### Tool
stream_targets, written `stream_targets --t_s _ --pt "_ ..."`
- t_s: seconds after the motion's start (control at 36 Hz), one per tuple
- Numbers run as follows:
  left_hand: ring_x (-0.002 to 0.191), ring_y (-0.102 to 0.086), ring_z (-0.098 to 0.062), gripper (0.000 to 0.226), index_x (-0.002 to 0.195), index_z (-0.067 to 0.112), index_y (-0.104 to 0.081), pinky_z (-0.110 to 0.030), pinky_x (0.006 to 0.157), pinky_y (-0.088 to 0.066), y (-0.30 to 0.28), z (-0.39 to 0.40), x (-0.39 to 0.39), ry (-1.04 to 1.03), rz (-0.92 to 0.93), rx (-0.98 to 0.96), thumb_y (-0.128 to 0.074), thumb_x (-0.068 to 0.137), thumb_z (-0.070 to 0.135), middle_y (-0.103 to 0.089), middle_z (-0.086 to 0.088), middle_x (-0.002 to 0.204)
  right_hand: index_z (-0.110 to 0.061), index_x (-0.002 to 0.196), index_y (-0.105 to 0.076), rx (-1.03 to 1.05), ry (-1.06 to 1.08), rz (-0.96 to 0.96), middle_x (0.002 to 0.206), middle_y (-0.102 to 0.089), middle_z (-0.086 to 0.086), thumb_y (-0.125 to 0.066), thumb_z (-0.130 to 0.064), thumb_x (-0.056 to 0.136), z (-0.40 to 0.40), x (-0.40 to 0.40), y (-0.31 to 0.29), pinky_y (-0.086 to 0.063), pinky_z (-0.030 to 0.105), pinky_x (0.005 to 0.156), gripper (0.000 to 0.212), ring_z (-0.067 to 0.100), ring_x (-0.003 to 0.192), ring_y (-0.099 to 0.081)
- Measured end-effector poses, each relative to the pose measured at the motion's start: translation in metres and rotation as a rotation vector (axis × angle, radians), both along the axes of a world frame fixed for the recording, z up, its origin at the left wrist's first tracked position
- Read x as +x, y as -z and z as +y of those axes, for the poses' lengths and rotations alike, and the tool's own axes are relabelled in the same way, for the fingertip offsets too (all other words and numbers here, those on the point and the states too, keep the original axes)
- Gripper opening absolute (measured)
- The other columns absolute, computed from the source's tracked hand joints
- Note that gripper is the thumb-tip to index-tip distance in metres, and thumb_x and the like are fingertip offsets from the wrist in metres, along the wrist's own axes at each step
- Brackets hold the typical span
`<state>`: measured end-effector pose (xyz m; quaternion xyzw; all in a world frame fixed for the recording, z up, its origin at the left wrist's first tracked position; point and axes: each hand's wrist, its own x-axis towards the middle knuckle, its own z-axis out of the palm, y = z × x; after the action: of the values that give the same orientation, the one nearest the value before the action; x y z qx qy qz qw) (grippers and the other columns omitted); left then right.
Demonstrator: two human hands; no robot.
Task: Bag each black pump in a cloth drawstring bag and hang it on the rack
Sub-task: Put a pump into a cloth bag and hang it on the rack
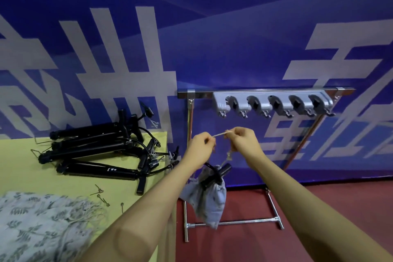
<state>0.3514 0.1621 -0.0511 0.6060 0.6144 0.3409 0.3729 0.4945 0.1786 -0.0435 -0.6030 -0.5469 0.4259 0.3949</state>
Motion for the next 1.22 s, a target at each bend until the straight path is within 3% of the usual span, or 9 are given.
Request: stream_targets --t_s 0.17,0.28,0.42,0.53,0.58,0.72,0.81,0.92,1.22 --pt "0.058 -0.056 -0.013 0.017 0.085 0.007 -0.061 -0.028 0.065 -0.046 -0.008 0.034 0.015 -0.091 -0.098 0.019 -0.050 0.095 0.016 -0.056 -0.005 0.069 -0.010 0.061 -0.059 0.014 -0.019 0.008 0.036 -0.046 -0.012 -0.056 0.000 0.085 0.037 0.014 -0.013 -0.035 0.018 0.039 0.025 0.002 0.035 -0.040" --pt "0.053 -0.054 -0.011 0.016 0.082 0.010 -0.061 -0.028 0.062 -0.044 -0.010 0.060 0.024 -0.150 -0.113 0.039 -0.051 0.094 0.014 -0.054 -0.002 0.063 -0.003 0.072 -0.058 0.069 -0.059 0.031 0.053 -0.041 0.002 -0.058 -0.004 0.087 0.060 0.014 -0.014 -0.033 0.015 0.039 0.015 0.008 0.043 -0.036" --pt "0.056 -0.051 -0.011 0.017 0.079 0.005 -0.059 -0.026 0.062 -0.052 0.002 0.087 0.036 -0.245 -0.224 -0.029 -0.051 0.094 0.008 -0.058 -0.010 0.077 -0.003 0.089 -0.062 0.141 -0.057 -0.126 0.061 -0.051 -0.001 -0.053 -0.013 0.095 0.082 0.014 0.000 -0.034 0.013 0.043 0.015 0.012 0.051 -0.043" --pt "0.047 -0.051 -0.004 0.023 0.070 0.009 -0.056 -0.010 0.046 -0.041 0.013 0.101 0.042 -0.296 -0.227 -0.062 -0.051 0.092 0.003 -0.053 -0.006 0.063 -0.006 0.093 -0.060 0.150 -0.061 -0.255 0.070 -0.057 0.005 -0.049 -0.015 0.097 0.095 0.012 0.014 -0.047 0.037 0.061 0.015 0.028 0.065 -0.058" --pt "0.040 -0.050 0.001 0.024 0.069 0.011 -0.056 -0.013 0.046 -0.040 0.020 0.107 0.044 -0.304 -0.188 -0.076 -0.052 0.092 0.005 -0.054 -0.009 0.062 -0.008 0.092 -0.059 0.141 -0.063 -0.301 0.072 -0.058 0.008 -0.048 -0.017 0.098 0.100 0.013 0.021 -0.049 0.041 0.063 0.015 0.032 0.068 -0.058" --pt "0.068 -0.053 -0.021 0.021 0.078 0.002 -0.066 -0.030 0.066 -0.042 0.031 0.113 0.045 -0.262 -0.060 -0.134 -0.054 0.091 0.012 -0.065 -0.021 0.078 -0.011 0.086 -0.053 0.079 -0.142 -0.388 0.065 -0.051 0.003 -0.045 -0.015 0.098 0.106 0.015 0.036 -0.047 0.042 0.060 0.015 0.027 0.065 -0.051" --pt "0.074 -0.054 -0.027 0.020 0.085 0.001 -0.067 -0.029 0.065 -0.036 0.032 0.108 0.046 -0.214 0.026 -0.129 -0.054 0.092 0.014 -0.061 -0.021 0.080 -0.009 0.092 -0.059 0.065 -0.141 -0.429 0.074 -0.057 0.006 -0.044 -0.020 0.098 0.101 0.015 0.041 -0.039 0.034 0.053 0.019 0.026 0.066 -0.053" --pt "0.102 -0.060 -0.024 0.024 0.114 0.010 -0.062 -0.026 0.082 -0.043 0.026 0.098 0.042 -0.240 0.068 -0.097 -0.048 0.094 0.013 -0.065 -0.010 0.109 -0.013 0.090 -0.058 0.170 -0.017 -0.466 0.086 -0.061 0.003 -0.046 -0.027 0.097 0.088 0.017 0.037 -0.035 0.029 0.059 0.020 0.023 0.075 -0.055" --pt "0.092 -0.064 -0.029 0.013 0.097 0.011 -0.061 -0.041 0.086 -0.053 0.018 0.047 -0.019 -0.286 0.093 -0.091 -0.049 0.093 0.014 -0.065 -0.009 0.094 -0.014 0.085 -0.053 0.113 -0.141 -0.305 0.074 -0.057 0.000 -0.050 -0.024 0.095 0.049 -0.025 0.035 -0.034 0.029 0.053 0.014 0.020 0.068 -0.052"
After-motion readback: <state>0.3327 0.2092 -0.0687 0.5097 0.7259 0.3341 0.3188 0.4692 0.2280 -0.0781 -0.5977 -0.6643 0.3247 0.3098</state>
